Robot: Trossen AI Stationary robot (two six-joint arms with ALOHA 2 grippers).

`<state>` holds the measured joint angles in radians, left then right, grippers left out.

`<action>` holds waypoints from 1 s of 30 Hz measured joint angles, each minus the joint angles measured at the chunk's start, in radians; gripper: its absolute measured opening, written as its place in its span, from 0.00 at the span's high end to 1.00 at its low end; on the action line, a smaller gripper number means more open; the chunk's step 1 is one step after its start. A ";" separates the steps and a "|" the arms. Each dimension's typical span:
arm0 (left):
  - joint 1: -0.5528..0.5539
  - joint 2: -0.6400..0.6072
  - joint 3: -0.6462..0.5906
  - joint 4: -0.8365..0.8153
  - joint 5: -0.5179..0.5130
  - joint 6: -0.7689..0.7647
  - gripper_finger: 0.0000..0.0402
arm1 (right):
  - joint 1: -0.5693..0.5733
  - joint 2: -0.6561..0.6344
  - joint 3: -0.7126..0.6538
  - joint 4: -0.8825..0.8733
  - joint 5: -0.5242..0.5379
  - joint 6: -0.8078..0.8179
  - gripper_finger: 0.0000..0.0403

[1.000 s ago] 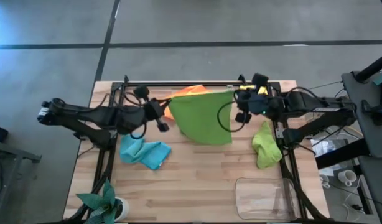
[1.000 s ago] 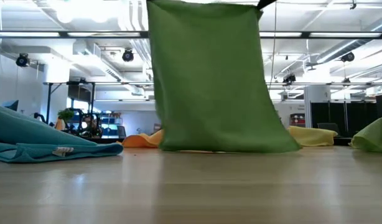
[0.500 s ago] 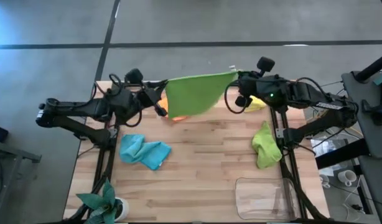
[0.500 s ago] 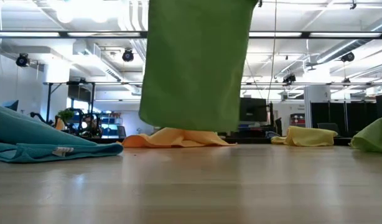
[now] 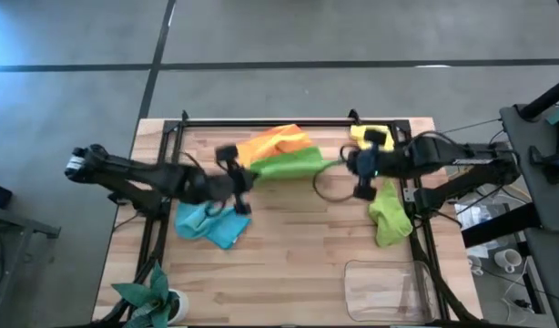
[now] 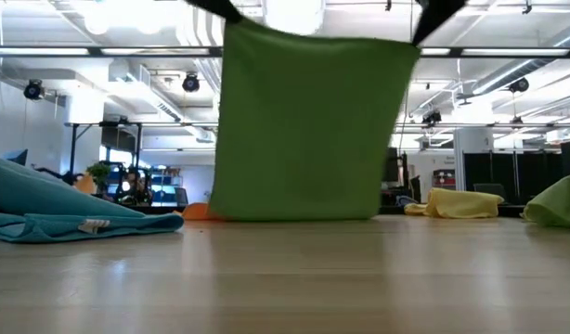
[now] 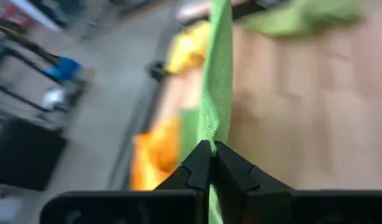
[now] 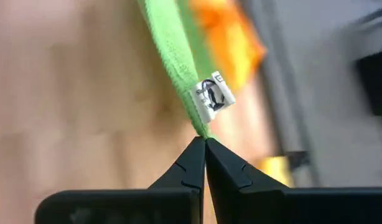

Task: Fold microfiber towels
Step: Fold the green microfiber towel

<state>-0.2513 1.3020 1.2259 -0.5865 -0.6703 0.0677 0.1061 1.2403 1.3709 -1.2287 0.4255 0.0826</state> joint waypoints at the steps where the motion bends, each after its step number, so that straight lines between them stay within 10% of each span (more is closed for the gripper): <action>1: -0.029 0.023 0.000 -0.007 0.009 -0.027 1.00 | 0.021 0.004 -0.009 -0.003 -0.038 0.022 0.98; 14: -0.256 0.259 0.041 0.017 0.086 -0.342 1.00 | 0.258 0.054 -0.023 -0.008 -0.227 0.154 0.98; 30: -0.133 0.278 -0.099 0.028 0.094 -0.555 1.00 | 0.123 0.207 -0.247 0.184 -0.033 -0.053 0.98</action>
<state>-0.3839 1.5802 1.1270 -0.5582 -0.5762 -0.4870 0.2289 1.4477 1.1240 -1.0450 0.3926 0.0295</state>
